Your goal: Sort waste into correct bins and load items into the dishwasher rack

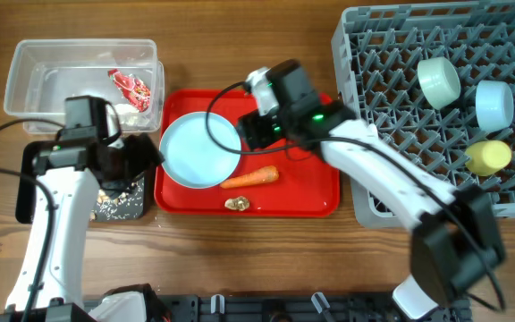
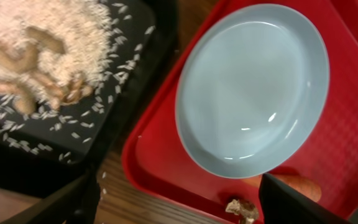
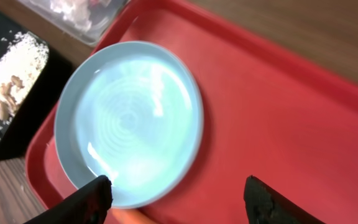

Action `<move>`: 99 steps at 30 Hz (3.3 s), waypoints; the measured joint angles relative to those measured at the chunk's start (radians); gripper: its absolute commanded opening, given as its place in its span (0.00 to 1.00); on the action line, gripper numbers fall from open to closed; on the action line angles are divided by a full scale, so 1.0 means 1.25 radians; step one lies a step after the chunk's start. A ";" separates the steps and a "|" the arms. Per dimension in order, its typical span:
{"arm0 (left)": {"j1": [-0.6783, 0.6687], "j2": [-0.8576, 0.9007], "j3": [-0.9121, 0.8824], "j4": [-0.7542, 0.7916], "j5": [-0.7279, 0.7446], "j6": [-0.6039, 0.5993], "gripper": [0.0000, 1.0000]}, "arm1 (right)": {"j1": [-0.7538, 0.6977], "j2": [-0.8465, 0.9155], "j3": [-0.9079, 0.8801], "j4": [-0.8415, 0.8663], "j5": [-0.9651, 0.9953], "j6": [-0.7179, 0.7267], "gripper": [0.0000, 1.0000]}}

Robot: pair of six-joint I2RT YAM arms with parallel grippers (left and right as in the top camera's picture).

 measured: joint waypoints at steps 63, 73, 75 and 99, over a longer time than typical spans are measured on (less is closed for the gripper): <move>0.074 0.000 0.000 -0.011 -0.003 -0.017 0.95 | -0.330 -0.132 -0.004 0.037 1.136 -0.121 0.04; 0.074 0.000 0.000 -0.010 -0.003 -0.017 0.95 | -0.311 -0.047 -0.004 -0.023 1.077 -0.089 0.04; 0.074 0.000 0.000 -0.008 -0.003 -0.017 0.95 | -0.303 -0.042 -0.004 -0.025 1.057 -0.086 0.04; 0.074 0.000 0.000 -0.005 -0.003 -0.017 0.97 | -0.286 -0.102 0.006 -0.193 0.533 -0.076 0.49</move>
